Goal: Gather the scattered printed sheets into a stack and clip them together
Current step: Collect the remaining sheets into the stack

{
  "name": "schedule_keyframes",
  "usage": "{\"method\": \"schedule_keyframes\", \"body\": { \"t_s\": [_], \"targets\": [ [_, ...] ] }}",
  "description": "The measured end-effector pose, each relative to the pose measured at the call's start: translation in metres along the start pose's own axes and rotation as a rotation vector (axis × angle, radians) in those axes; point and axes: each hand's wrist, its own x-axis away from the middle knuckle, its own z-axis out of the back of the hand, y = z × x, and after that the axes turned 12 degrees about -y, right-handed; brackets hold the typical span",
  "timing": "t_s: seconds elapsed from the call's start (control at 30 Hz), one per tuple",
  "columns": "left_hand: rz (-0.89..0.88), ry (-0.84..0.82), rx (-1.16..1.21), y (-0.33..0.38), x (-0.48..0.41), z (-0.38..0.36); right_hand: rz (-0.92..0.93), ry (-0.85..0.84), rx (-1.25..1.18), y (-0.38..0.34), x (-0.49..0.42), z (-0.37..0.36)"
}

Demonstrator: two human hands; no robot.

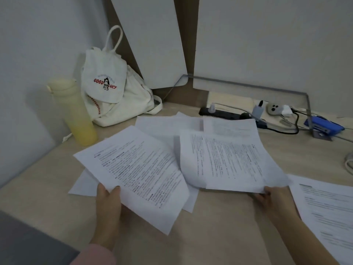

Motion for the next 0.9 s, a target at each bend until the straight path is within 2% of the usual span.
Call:
{"method": "schedule_keyframes", "body": {
  "t_s": [0.07, 0.17, 0.3, 0.4, 0.47, 0.5, 0.57, 0.6, 0.63, 0.7, 0.77, 0.8, 0.83, 0.9],
  "targets": [
    [-0.005, 0.002, -0.079, -0.003, -0.004, 0.007, -0.002, 0.027, -0.007, 0.001, -0.001, 0.002],
    [-0.005, -0.007, -0.148, -0.004, -0.006, 0.011, 0.009, -0.027, -0.054, -0.002, 0.0, -0.001],
    [0.023, -0.016, -0.232, -0.001, -0.009, 0.018, -0.158, 0.126, -0.223, -0.01, 0.0, 0.001],
    [0.048, -0.035, -0.293, 0.006, -0.012, 0.024, -0.11, 0.106, -0.282, -0.01, -0.003, -0.001],
    [0.058, -0.034, -0.326, 0.011, -0.015, 0.027, -0.105, 0.087, -0.258, -0.009, -0.004, -0.002],
    [0.068, -0.04, -0.339, 0.013, -0.016, 0.028, -0.124, 0.091, -0.164, -0.009, -0.006, -0.006],
    [0.099, -0.084, -0.361, 0.015, -0.018, 0.029, -0.262, -0.045, -0.162, -0.013, -0.003, -0.013],
    [0.114, -0.114, -0.37, 0.016, -0.018, 0.028, -0.295, -0.038, -0.18, -0.014, 0.0, -0.013],
    [0.126, -0.143, -0.375, 0.017, -0.018, 0.027, -0.343, -0.077, -0.318, -0.014, 0.0, -0.011],
    [0.153, -0.194, -0.369, 0.018, -0.017, 0.022, -0.256, -0.184, -0.287, -0.012, -0.006, -0.007],
    [0.183, -0.248, -0.349, 0.02, -0.016, 0.018, -0.368, -0.205, -0.361, -0.019, 0.002, -0.019],
    [0.195, -0.272, -0.341, 0.021, -0.016, 0.017, -0.385, -0.225, -0.322, -0.024, 0.005, -0.023],
    [0.203, -0.291, -0.334, 0.022, -0.016, 0.015, -0.385, -0.285, -0.325, -0.027, 0.007, -0.028],
    [0.215, -0.325, -0.318, 0.023, -0.016, 0.013, -0.349, -0.298, -0.257, -0.029, 0.003, -0.026]
  ]
}}
